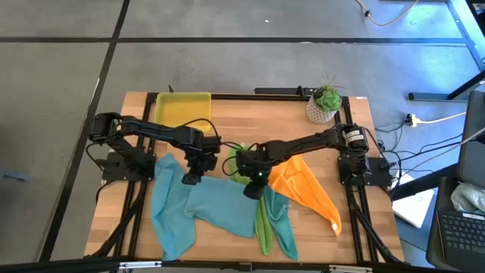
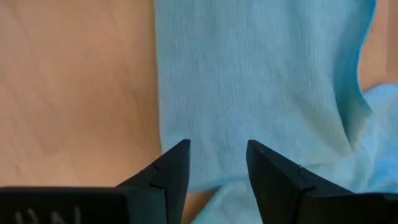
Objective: Fold microfiber towels
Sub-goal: Fold the center blue towel
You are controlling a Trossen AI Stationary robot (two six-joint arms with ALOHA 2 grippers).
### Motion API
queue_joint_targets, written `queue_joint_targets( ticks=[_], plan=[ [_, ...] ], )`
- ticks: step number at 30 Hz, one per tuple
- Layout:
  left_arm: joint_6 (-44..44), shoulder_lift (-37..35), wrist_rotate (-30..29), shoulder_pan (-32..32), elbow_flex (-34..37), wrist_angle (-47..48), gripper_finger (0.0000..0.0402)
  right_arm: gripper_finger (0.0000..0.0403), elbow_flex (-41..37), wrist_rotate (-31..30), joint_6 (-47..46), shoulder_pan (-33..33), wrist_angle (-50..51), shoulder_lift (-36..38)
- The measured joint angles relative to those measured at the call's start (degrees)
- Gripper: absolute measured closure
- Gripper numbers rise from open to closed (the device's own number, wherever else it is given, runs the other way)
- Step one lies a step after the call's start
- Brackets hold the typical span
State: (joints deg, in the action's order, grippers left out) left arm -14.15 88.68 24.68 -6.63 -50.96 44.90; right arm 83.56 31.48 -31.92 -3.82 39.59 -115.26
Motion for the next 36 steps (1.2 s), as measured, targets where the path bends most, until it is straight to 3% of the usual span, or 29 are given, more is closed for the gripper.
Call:
queue_joint_targets(
  ticks=[8, 13, 23, 29, 36],
  plan=[
    [-0.3, 0.0, 2.8, -1.0, 0.0, -7.6, 0.0251, 0.0398, 6.7, -6.9, 9.6, -0.1, 10.9, 0.0],
    [-3.7, 1.6, 3.3, -2.2, 0.0, -7.1, 0.0249, 0.0396, 7.2, -7.9, 12.0, 0.0, 15.2, 0.0],
    [-4.6, 5.6, 1.4, -5.3, 0.0, -8.5, 0.0248, 0.0399, 8.9, -12.1, 17.1, -1.7, 15.7, 0.0],
    [-7.4, 6.6, 6.8, -6.8, 0.0, -6.6, 0.0248, 0.0399, 9.6, -14.6, 18.5, -2.5, 16.2, 0.0],
    [-10.7, 9.6, 6.2, -6.8, 0.0, -1.2, 0.0248, 0.0399, 9.6, -15.3, 18.5, -2.5, 16.2, 0.0]
  ],
)
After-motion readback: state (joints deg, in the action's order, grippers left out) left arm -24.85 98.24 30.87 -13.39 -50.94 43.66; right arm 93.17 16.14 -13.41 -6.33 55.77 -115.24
